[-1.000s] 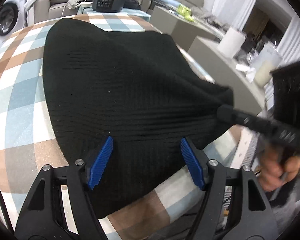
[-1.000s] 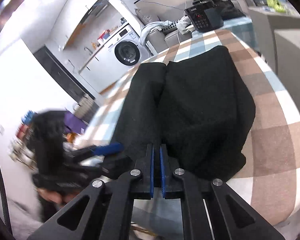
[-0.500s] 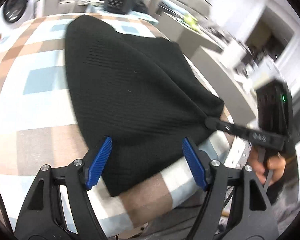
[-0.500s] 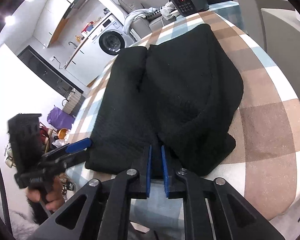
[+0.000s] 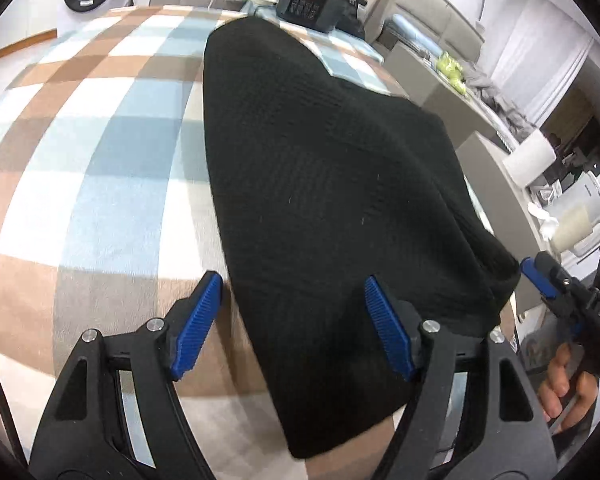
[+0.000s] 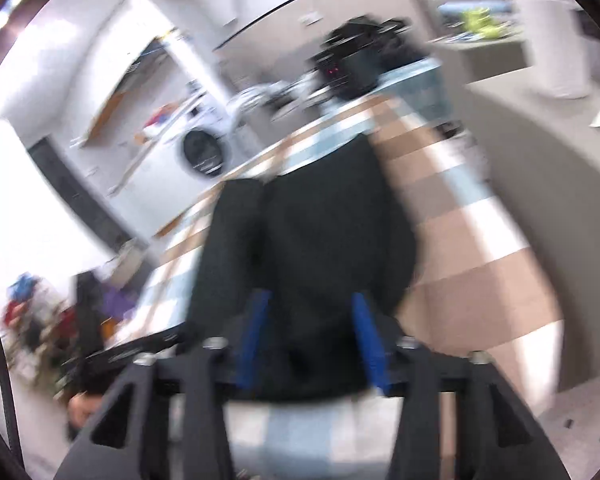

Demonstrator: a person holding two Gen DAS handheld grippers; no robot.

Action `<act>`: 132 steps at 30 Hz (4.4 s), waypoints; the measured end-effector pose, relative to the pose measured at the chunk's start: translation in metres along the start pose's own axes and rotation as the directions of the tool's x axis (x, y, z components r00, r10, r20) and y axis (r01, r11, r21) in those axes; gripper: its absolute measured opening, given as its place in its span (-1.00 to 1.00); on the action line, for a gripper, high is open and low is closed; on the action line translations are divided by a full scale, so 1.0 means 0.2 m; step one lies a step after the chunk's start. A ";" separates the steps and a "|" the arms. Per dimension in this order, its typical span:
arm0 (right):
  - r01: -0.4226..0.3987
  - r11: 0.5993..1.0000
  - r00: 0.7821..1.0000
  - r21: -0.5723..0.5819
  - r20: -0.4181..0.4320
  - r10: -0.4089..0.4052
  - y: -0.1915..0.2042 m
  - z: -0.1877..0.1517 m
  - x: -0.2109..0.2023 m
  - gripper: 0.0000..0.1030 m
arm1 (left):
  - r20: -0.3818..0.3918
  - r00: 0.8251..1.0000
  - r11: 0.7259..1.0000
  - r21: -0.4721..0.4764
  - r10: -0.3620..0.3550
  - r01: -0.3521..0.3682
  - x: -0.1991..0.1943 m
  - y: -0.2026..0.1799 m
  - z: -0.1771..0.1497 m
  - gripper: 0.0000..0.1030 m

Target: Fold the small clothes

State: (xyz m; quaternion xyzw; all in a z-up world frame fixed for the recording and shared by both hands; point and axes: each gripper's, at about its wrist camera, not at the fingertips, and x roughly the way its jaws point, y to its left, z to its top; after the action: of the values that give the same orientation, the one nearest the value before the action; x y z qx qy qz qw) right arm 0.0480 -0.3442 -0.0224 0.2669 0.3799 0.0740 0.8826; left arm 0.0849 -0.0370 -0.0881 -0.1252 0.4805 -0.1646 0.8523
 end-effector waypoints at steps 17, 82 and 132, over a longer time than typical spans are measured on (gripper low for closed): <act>0.005 1.000 0.984 -0.009 -0.176 -0.006 0.06 -0.04 0.27 -0.35 | 0.079 0.996 0.998 -0.031 0.050 -0.048 -0.06 0.08 -0.01 -0.73; -0.168 0.932 0.923 -0.322 -0.382 0.034 0.89 0.45 1.31 -0.87 | 0.147 0.988 0.980 -0.195 0.053 -0.024 -0.31 0.59 0.13 0.43; -0.177 0.969 0.935 -0.170 -0.336 0.111 0.43 -0.05 0.35 -0.34 | 0.052 0.998 0.998 -0.052 0.028 -0.026 -0.30 0.21 -0.09 0.45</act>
State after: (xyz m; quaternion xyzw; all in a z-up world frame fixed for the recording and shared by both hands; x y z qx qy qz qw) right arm 0.0966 -0.2437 -0.0265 0.1893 0.4898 0.2189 0.8224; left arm 0.0467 0.0239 -0.0661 -0.1448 0.4638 -0.1374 0.8632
